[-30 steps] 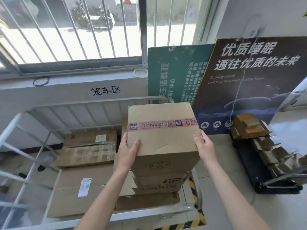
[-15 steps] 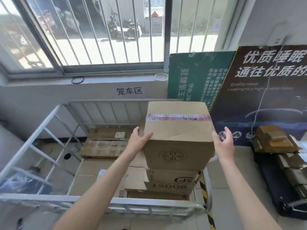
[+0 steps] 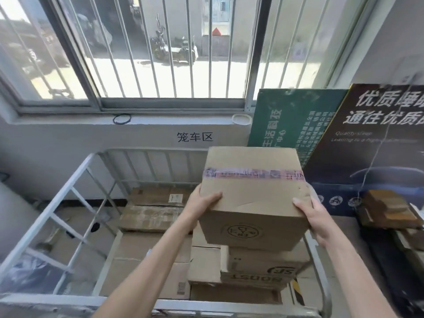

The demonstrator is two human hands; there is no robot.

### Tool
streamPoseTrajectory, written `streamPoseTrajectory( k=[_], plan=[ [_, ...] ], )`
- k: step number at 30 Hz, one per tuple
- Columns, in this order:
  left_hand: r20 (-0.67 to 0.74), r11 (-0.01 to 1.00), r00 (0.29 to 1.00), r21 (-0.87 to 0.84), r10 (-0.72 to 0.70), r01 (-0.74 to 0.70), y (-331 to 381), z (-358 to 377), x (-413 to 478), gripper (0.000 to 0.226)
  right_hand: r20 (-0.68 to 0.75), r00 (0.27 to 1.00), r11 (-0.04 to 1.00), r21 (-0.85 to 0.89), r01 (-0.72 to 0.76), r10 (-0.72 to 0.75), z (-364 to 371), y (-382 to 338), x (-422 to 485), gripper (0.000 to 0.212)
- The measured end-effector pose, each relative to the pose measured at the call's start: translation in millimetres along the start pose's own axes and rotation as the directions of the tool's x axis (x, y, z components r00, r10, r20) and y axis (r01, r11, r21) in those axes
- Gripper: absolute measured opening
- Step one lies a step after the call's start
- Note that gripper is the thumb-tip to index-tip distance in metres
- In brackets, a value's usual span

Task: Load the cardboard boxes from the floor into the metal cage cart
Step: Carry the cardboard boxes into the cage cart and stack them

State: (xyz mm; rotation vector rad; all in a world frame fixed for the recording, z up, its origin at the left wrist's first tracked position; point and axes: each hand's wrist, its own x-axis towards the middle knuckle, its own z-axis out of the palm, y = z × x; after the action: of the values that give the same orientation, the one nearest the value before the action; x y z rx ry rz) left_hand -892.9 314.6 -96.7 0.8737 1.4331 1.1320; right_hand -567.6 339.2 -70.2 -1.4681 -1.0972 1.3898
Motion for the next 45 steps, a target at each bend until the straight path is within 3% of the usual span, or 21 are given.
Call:
streamPoseTrajectory(
  k=[4,6,10,17,25,32,35,37,41,45],
  plan=[
    [-0.083,0.998,0.996,-0.042,0.041,-0.045,6,-119,-26,0.065,0.067,0.997,0.999,0.002,0.036,-0.036,102,2,-24,0.058],
    [-0.120,0.999,0.992,-0.029,0.025,-0.029,1,-176,-40,0.070,0.087,0.996,1.000,-0.023,0.001,0.001,154,13,-33,0.068],
    [-0.183,1.000,0.983,0.011,-0.025,0.027,-36,-257,-57,0.077,0.149,0.975,0.984,-0.096,-0.152,0.165,239,58,-46,0.070],
    [-0.176,0.933,0.935,0.140,-0.307,0.332,-114,-337,-47,0.082,0.085,0.858,0.851,-0.209,-0.483,0.507,329,147,-59,0.069],
    [-0.266,0.786,0.809,0.213,-0.525,0.580,-233,-424,24,0.116,0.141,0.730,0.738,-0.247,-0.628,0.669,417,248,7,0.069],
    [-0.261,0.750,0.762,0.168,-0.592,0.640,-382,-425,130,0.106,0.094,0.733,0.722,-0.293,-0.627,0.674,441,366,110,0.065],
    [-0.220,0.753,0.770,0.171,-0.599,0.635,-428,-397,159,0.086,-0.003,0.734,0.704,-0.280,-0.652,0.679,433,399,138,0.059],
    [-0.220,0.767,0.775,0.140,-0.592,0.626,-445,-390,167,0.082,-0.041,0.736,0.701,-0.272,-0.659,0.676,426,414,144,0.056],
    [-0.204,0.773,0.789,0.170,-0.579,0.611,-451,-395,157,0.095,-0.041,0.743,0.711,-0.262,-0.653,0.668,427,423,130,0.059],
    [-0.182,0.754,0.773,0.172,-0.608,0.634,-444,-392,158,0.104,-0.042,0.789,0.731,-0.348,-0.587,0.613,433,419,122,0.067]
  ],
)
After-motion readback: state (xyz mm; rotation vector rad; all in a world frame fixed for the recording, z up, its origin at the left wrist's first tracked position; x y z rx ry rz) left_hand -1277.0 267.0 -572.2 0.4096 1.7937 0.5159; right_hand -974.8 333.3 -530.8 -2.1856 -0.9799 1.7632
